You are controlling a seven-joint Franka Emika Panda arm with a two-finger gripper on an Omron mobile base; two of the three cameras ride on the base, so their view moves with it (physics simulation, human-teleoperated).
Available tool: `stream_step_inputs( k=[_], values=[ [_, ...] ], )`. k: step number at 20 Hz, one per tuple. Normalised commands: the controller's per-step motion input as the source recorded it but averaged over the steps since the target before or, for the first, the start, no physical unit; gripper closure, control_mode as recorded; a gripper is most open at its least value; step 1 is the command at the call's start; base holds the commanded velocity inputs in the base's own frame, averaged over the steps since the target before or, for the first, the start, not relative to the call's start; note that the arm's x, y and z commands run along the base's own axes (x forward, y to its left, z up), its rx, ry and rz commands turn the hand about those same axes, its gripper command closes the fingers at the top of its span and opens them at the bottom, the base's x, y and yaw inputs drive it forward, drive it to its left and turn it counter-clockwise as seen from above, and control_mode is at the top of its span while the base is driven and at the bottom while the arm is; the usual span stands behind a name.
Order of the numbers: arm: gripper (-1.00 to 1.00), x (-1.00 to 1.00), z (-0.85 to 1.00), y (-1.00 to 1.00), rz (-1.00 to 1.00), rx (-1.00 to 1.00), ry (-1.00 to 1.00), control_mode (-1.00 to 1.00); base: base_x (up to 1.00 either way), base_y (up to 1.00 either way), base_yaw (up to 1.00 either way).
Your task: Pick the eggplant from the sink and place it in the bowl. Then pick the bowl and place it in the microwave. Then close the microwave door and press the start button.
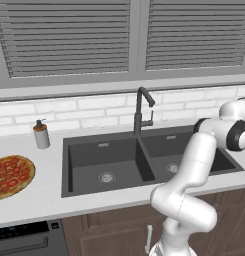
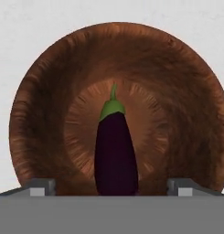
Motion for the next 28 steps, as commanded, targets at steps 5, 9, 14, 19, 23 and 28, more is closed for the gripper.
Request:
stream_step_inputs(
  k=[5, 9, 14, 19, 23, 28],
  values=[
    [-1.0, -0.26, 0.64, 0.82, 0.02, -0.01, 0.03, -1.0, 0.0, 0.0, 0.0],
    [-1.0, -0.04, 0.06, 0.51, 0.09, -0.01, 0.25, -1.0, 0.0, 0.0, 0.0],
    [-1.0, 0.09, -0.14, 0.01, 0.08, -0.02, 0.18, -1.0, 0.0, 0.0, 0.0],
    [-1.0, 0.12, -0.01, 0.0, 0.08, 0.0, 0.02, -1.0, 0.0, 0.0, 0.0],
    [-1.0, 0.12, -0.04, -0.04, 0.1, 0.08, 0.0, -1.0, 0.0, 0.0, 0.0],
    [-1.0, 0.27, -0.17, -0.07, 0.08, 0.12, 0.0, -1.0, 0.0, 0.0, 0.0]
  ],
)
